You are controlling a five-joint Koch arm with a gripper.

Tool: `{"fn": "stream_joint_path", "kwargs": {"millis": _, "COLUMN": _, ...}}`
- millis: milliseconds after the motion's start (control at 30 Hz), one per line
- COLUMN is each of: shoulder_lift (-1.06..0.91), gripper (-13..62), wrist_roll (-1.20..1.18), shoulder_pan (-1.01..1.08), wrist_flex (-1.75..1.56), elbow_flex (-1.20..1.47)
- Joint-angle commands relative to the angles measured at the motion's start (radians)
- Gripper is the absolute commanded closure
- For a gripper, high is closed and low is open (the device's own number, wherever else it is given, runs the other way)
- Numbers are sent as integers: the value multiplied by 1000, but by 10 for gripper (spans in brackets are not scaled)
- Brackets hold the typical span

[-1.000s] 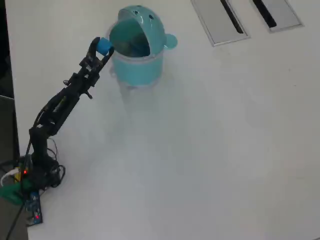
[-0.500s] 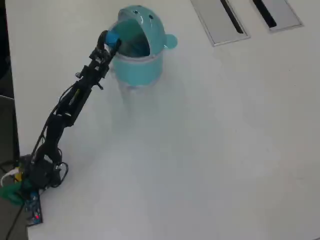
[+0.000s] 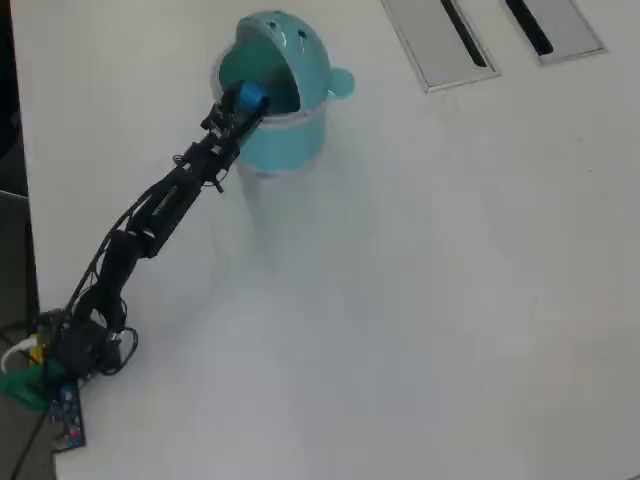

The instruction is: Grasp RGB lego blocks and put them in the bin one by one.

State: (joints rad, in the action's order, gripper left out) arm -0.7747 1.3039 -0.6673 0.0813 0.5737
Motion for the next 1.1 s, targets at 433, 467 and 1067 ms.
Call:
{"fn": "stream_joint_path", "kwargs": {"millis": 433, "shoulder_lift": -110, "gripper": 177, "wrist_roll": 104, "shoulder_pan": -2, "wrist_flex": 41, "elbow_flex": -95}}
{"fn": "stream_joint_path", "kwargs": {"millis": 467, "shoulder_lift": -115, "gripper": 177, "wrist_roll": 98, "shoulder_pan": 5, "wrist_flex": 40, "elbow_flex": -94}}
{"fn": "stream_joint_path", "kwargs": {"millis": 1067, "shoulder_lift": -482, "gripper": 173, "wrist_roll": -288, "shoulder_pan": 199, "wrist_flex": -126, "elbow_flex": 402}}
